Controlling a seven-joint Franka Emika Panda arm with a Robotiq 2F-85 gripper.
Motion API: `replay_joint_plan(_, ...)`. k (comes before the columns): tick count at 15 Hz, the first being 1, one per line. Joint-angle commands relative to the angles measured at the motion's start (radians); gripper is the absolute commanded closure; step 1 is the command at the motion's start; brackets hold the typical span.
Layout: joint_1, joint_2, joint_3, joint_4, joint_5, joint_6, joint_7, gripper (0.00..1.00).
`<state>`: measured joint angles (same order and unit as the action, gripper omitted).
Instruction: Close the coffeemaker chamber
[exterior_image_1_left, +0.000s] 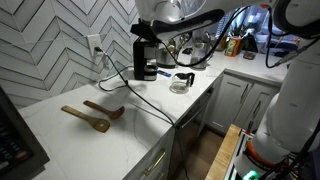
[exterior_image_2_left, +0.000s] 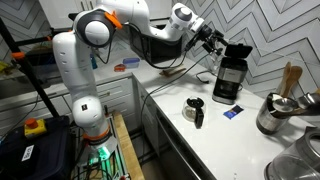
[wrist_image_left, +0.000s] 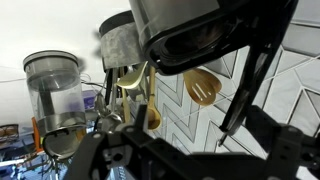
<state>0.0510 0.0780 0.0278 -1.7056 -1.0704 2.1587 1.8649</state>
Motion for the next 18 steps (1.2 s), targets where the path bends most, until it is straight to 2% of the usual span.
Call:
replay_joint_plan(1,-0.006,-0.05,-0.005,-0.071,0.024,-0.007,-0.006,0.0)
replay_joint_plan(11,-0.009,-0.11,-0.001,-0.102,0.083,-0.078,-0.102,0.0)
replay_joint_plan(15,-0.016,-0.164,-0.007,-0.124,0.299,-0.017,-0.312,0.0)
replay_joint_plan(18,-0.015,-0.196,-0.006,-0.131,0.417,-0.043,-0.49,0.0)
